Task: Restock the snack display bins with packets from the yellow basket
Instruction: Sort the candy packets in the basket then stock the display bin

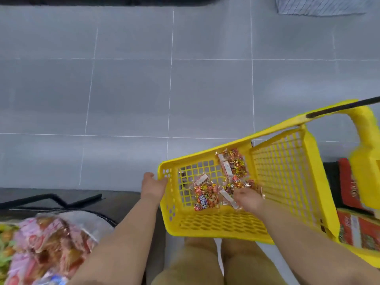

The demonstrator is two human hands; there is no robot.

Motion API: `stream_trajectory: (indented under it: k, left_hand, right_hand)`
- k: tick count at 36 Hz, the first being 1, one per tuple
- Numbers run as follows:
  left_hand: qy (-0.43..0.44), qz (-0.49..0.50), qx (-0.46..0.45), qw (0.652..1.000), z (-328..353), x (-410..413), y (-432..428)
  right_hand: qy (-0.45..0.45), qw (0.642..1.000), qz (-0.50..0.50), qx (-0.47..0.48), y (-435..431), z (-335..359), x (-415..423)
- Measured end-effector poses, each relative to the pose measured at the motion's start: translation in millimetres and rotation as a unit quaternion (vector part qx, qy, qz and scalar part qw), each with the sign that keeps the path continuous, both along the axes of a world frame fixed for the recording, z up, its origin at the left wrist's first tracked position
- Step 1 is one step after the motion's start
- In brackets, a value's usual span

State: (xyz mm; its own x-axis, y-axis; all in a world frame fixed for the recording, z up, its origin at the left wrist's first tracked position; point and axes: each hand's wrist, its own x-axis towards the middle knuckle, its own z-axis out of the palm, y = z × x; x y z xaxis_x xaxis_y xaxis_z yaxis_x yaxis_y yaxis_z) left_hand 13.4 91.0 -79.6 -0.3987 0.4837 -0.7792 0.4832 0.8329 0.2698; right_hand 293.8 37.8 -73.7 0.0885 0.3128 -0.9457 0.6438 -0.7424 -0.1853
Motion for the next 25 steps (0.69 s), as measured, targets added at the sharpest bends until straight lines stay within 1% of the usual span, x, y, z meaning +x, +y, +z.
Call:
stream_trajectory:
  k: [2,5,6,8,9,11,13,16,19,23,25]
  left_hand:
    - [-0.017,-0.011,-0.009,1.000,-15.0,3.3,1.4]
    - [-0.031,0.010,0.011,0.999,-36.1,8.6,-2.6]
    - [-0.015,0.016,0.011,1.000,-42.8,9.7,-4.3]
    - [0.051,0.010,0.013,0.999,-53.4,11.1,-8.1]
    - [0.081,0.005,0.021,0.996,-57.6,12.0,-9.7]
    - [0.106,0.001,0.037,0.994,-63.0,13.3,-11.6]
    - [0.112,0.000,0.049,0.993,-67.7,12.6,-12.5]
    - [0.112,0.018,0.066,0.991,-71.4,11.2,-15.4]
    - [0.106,0.037,0.073,0.991,-72.6,12.1,-19.7]
    - [0.108,0.043,0.080,0.990,-72.2,12.4,-22.8]
    - [0.106,0.049,0.082,0.990,-72.6,12.4,-23.4]
  right_hand:
    - [0.003,1.000,0.023,-0.007,6.4,-18.0,-4.4]
    - [0.010,0.999,0.048,-0.023,15.3,-45.0,-11.4]
    - [0.010,0.998,0.061,-0.024,18.3,-54.1,-14.9]
    - [0.017,0.995,0.101,-0.018,23.9,-72.2,-22.1]
    - [0.017,0.990,0.137,-0.008,26.2,-82.7,-25.5]
    - [0.020,0.982,0.189,0.005,30.4,-100.6,-31.9]
    - [0.015,0.976,0.214,0.025,33.5,-113.8,-38.5]
    - [-0.003,0.957,0.285,0.054,33.0,-132.4,-50.0]
    - [-0.028,0.943,0.322,0.073,28.0,-143.5,-62.2]
    - [-0.047,0.914,0.390,0.102,23.8,-148.4,-69.6]
    - [-0.046,0.894,0.433,0.110,23.9,-148.1,-71.4]
